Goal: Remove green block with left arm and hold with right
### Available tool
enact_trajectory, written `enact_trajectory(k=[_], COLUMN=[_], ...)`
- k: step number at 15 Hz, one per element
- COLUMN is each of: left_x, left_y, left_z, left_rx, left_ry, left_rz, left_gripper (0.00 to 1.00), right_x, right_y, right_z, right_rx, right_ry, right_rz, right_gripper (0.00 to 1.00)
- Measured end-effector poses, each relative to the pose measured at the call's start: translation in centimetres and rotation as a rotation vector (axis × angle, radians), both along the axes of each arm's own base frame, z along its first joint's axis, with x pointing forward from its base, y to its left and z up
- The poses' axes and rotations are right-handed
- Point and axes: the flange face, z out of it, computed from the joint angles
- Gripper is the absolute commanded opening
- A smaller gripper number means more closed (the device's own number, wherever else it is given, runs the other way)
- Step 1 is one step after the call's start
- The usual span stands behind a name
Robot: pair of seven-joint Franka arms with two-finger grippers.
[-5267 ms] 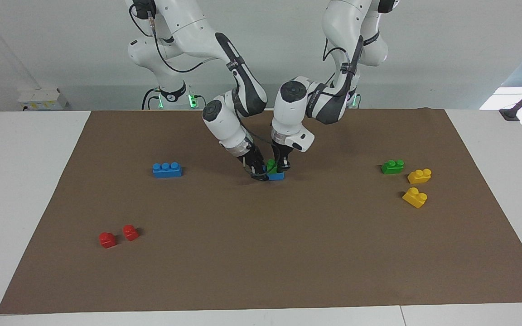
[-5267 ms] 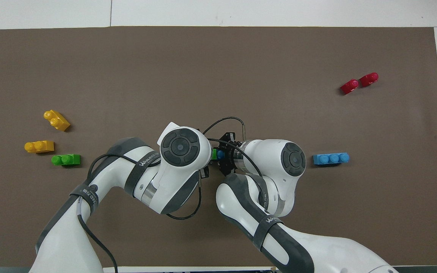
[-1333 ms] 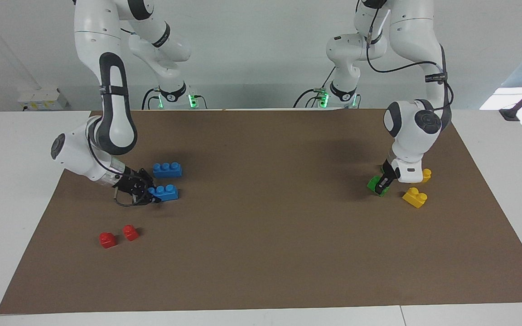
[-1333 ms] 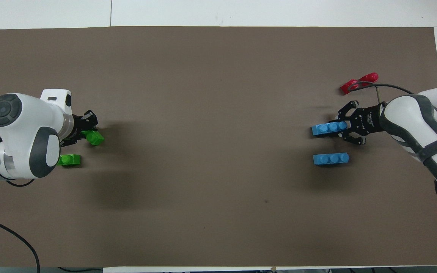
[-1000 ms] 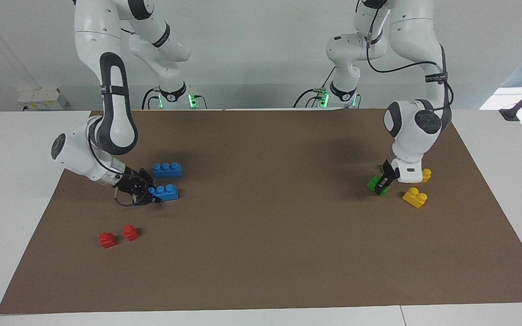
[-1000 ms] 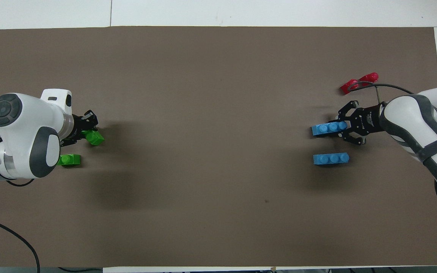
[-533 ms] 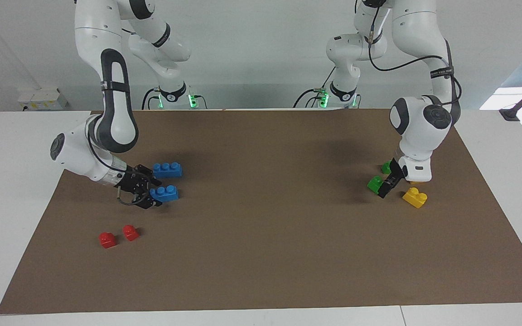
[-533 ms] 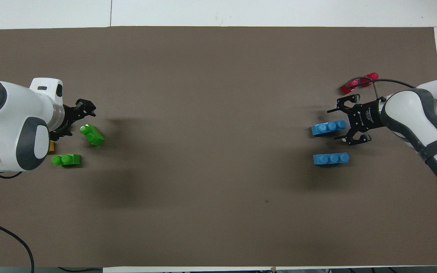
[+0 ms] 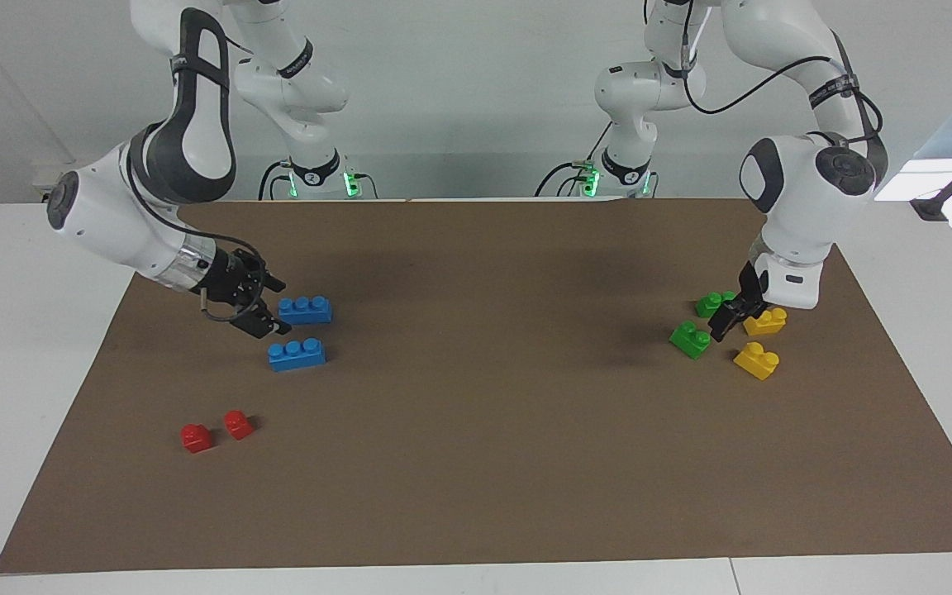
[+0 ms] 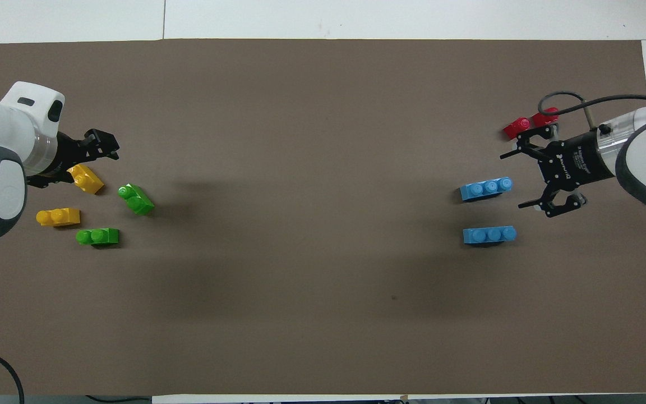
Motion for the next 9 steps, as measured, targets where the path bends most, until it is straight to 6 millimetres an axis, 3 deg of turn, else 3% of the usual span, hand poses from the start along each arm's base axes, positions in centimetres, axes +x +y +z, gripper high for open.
enact_trajectory(k=[5,7,9], left_x=[-3.2,-4.3,-4.9], left_y=[0.3,0.3,0.4], left_z=[9.1,11.7,13.5], left_rx=[0.020,0.025,0.030], left_ry=[-0.020,-0.022,-0.007], left_rz=[-0.092,-0.111,-0.176], left_gripper=[1.00,1.00,1.00], right_x=[-3.0,-3.7,-3.9], right_y=[0.4,0.3,-0.1], right_z=[10.7,13.7,15.2], right_rx=[-0.080,-0.128,-0.169], right_ry=[-0.109,-0.165,-0.221], right_rz=[0.178,0.293,0.442], right_gripper=[1.00,1.00,1.00])
